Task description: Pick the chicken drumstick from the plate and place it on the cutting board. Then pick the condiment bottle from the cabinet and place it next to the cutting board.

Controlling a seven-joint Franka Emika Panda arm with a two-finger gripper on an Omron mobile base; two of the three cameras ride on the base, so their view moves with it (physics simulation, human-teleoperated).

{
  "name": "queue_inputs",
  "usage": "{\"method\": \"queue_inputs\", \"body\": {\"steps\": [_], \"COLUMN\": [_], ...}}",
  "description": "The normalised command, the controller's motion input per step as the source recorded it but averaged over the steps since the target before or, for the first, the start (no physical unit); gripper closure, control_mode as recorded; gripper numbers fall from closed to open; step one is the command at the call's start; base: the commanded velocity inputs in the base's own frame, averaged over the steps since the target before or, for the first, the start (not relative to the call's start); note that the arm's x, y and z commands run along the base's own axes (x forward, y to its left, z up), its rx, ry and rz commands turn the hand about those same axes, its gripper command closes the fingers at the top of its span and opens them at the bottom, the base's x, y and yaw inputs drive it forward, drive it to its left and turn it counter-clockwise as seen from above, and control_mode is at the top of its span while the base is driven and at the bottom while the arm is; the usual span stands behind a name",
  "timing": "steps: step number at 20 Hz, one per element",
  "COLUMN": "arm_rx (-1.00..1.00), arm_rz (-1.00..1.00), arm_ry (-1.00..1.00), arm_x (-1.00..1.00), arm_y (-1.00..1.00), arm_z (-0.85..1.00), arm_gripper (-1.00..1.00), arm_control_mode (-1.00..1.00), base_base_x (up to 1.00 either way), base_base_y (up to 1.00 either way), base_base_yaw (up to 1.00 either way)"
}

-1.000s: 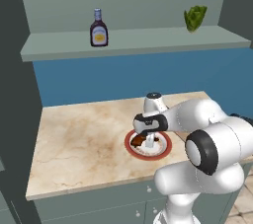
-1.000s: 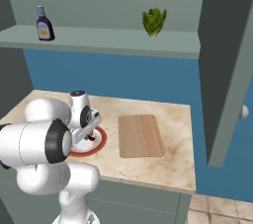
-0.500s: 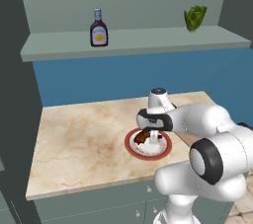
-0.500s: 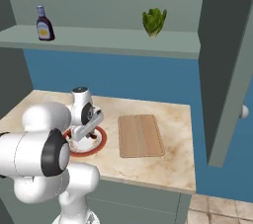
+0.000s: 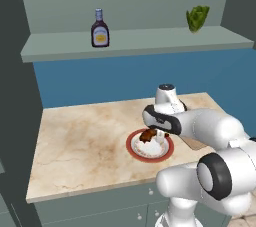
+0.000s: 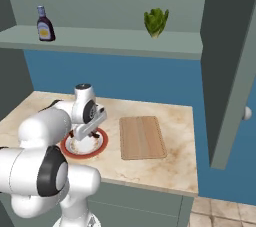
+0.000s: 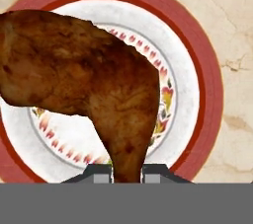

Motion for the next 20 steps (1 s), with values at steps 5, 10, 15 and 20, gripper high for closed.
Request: {"method": "queue_inputs", "body": {"steps": [5, 10, 15, 20], "arm_rx": [0.0, 0.0, 0.0, 0.0], "arm_rz": [0.0, 0.0, 0.0, 0.0], "arm_ry": [0.0, -0.01, 0.0, -0.01], "arm_x": [-0.05, -0.07, -0.11, -0.1], "arm_y": [-0.26, -0.34, -0.4, -0.44], "arm_z": [0.15, 0.1, 0.08, 0.03], "arm_gripper": [1.0, 1.0, 1.0, 1.0], "arm_control_mode": [-1.0, -1.0, -1.0, -1.0], "base_base_x": [0.0, 0.0, 0.0, 0.0], "base_base_y": [0.0, 0.0, 0.0, 0.0], "base_base_yaw": [0.0, 0.0, 0.0, 0.0]}}
